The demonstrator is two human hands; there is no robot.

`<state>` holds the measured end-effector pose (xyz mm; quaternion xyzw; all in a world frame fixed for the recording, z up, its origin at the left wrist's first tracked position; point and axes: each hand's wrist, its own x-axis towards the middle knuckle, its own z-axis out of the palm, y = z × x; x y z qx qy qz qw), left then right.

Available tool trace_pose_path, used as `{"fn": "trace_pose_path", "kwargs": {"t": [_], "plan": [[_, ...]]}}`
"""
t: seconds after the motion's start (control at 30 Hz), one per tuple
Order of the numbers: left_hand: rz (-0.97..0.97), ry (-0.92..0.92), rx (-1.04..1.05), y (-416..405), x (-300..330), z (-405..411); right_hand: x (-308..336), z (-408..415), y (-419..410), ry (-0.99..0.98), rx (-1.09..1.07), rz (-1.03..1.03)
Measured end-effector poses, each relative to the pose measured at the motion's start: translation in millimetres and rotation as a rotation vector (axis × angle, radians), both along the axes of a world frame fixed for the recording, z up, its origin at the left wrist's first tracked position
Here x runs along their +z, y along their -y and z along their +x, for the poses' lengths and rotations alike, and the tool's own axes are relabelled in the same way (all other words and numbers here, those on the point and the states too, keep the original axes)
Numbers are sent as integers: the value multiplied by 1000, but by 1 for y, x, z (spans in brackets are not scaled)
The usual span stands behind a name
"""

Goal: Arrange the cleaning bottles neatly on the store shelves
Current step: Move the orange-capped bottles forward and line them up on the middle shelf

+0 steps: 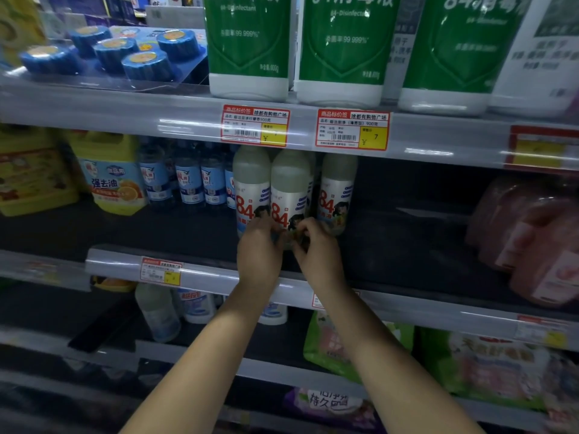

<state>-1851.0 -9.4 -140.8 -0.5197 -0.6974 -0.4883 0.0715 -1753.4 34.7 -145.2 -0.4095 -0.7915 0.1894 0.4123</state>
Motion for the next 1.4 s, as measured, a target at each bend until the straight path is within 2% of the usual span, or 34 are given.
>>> {"fn": "trace_pose_path", "kwargs": {"t": [0.2,0.37,0.5,0.57,0.77,0.9,1.0,1.2,1.4], "plan": [[64,-62,-96,28,-7,-14,-3,-9,30,66,-57,330],[89,-24,-46,68,-17,-33,-20,-32,77,-17,132,406],[156,1,101,108,-43,-48,-47,-53,110,-60,300,365],[141,72,188,125,-65,-56,-62,-64,121,1,365,319],[-69,391,398,141,-131,-102,-99,-92,132,239,453,71],[-213,409,400,128,-153,-147,-105,-97,138,296,469,-107],[-346,468,393,108,-158,-166,-109,-91,141,324,463,-149],[-307,773,481,78,-153,-170,-114,-70,136,395,442,-239],[-245,800,541,74,-153,-166,-116,-58,132,397,404,-224]]}}
